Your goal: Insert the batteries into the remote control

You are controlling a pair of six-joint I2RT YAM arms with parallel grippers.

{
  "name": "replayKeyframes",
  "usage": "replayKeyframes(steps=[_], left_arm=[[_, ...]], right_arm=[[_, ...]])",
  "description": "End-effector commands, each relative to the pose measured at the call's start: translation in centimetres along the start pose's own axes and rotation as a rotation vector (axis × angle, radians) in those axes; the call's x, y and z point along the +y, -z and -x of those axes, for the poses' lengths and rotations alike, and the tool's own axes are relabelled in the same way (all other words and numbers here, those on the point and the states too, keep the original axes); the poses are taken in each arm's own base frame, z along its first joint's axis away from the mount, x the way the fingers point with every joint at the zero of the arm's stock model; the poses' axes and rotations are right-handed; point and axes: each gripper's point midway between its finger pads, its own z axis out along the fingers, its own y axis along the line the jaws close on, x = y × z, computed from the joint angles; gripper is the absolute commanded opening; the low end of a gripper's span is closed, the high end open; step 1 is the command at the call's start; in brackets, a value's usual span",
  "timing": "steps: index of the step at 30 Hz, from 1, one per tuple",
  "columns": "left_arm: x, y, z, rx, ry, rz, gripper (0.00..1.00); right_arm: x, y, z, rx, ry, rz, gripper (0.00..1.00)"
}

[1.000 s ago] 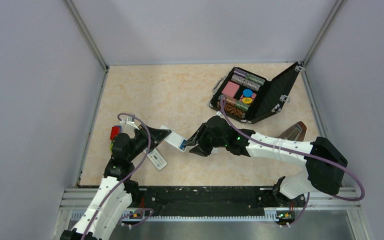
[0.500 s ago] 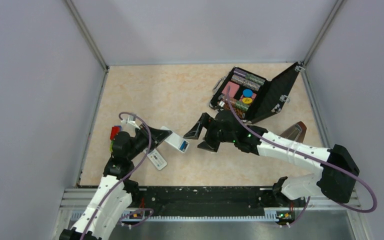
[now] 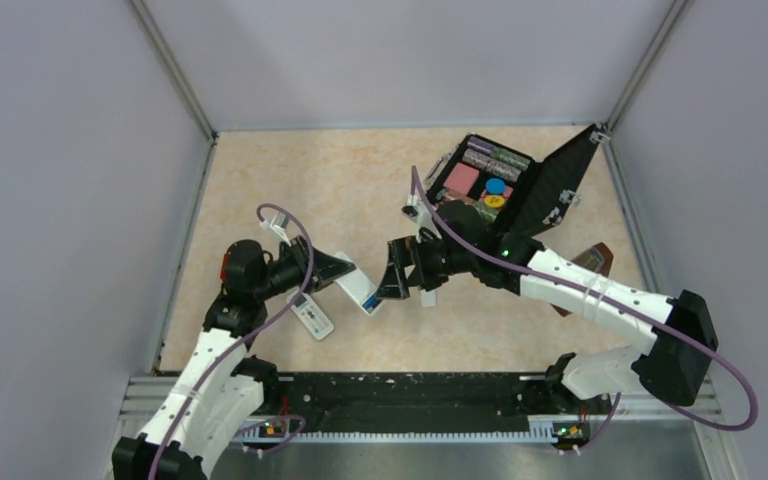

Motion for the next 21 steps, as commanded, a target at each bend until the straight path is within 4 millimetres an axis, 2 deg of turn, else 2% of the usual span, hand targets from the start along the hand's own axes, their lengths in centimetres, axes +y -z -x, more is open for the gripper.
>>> replayKeyframes(steps=[1,9,15,21], left_arm=[[-2.8,0.3,-0.4,0.074,-0.039,-0.087,0.00],[-2.7,-0.1,-0.2,0.084,-0.020,-0.096,0.00],[-2.9,-0.2,-0.2,0.089,-0.020,-0.103,0.00],[-2.9,0.0,-0.5,0.097,-0.026,-0.107,0.00]], right_arm=[[0.8,0.3,-0.8,0.055,0.142,0.070,0.99],[3.2,-1.1,-2.5,0.091,0.156,0.139,0.99],[3.2,-2.9,-2.7,0.096,0.122,0.114,0.99],[3.3,-3.1,-2.3,0.064,0.104,0.119,0.94]])
